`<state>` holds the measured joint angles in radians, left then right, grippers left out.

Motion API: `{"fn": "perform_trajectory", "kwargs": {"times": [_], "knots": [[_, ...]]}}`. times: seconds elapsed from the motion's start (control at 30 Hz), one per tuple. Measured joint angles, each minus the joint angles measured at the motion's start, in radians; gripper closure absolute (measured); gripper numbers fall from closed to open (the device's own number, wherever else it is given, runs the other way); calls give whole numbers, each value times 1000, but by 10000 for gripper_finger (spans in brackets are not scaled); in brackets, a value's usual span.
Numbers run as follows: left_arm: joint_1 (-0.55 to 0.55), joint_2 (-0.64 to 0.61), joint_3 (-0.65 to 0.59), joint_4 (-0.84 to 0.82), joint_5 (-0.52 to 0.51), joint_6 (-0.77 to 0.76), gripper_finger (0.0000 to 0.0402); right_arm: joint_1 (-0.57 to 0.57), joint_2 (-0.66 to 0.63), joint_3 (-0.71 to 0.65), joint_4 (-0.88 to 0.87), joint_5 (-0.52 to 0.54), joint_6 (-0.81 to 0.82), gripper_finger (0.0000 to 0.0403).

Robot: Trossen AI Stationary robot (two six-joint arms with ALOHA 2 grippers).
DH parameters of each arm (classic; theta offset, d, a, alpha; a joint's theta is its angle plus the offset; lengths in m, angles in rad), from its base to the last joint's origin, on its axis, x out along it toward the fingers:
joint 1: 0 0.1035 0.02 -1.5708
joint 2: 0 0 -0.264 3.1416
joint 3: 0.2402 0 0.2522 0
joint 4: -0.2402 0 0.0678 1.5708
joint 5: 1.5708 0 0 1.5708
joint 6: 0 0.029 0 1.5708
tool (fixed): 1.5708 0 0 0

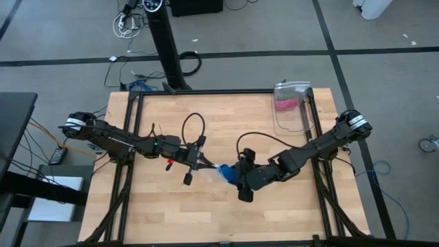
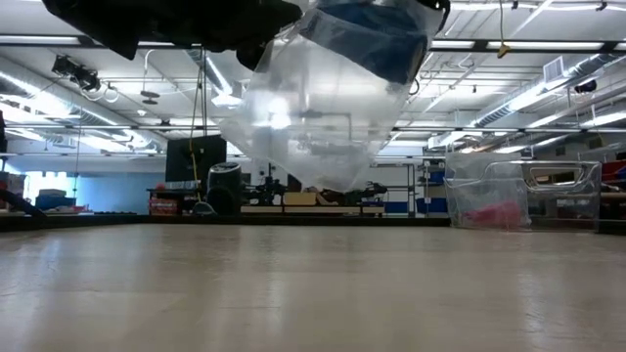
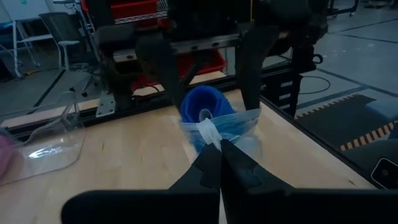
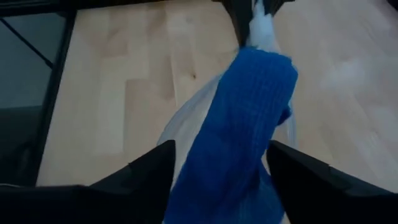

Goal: Roll bandage
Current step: Put the blue rolled bandage into the transparent zip bag

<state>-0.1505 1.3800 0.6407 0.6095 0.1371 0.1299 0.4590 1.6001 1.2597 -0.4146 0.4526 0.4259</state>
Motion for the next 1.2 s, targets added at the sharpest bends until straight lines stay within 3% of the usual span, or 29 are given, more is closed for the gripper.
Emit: {"fn": "perform_trajectory", "kwargs": {"times": [0.27, 0.63, 0.77, 0.93, 1.13, 1.2], "knots": [[0, 0, 0, -10, -1, -2, 400, -7, 0, 0, -9, 16, 0, 80], [-2, 0, 0, -14, 5, -1, 400, 6, -4, 35, -10, 43, -27, 80], [-2, 0, 0, -13, 6, -1, 400, 7, -4, 35, -28, 64, -28, 98], [-2, 0, 0, -25, 6, -1, 400, 38, -4, 35, -81, 197, -37, 184], [-2, 0, 0, -20, 6, -1, 400, 59, 0, 35, -82, 201, -47, 367], [-2, 0, 0, -7, 6, -1, 400, 51, 0, 35, -79, 194, -62, 391]]}}
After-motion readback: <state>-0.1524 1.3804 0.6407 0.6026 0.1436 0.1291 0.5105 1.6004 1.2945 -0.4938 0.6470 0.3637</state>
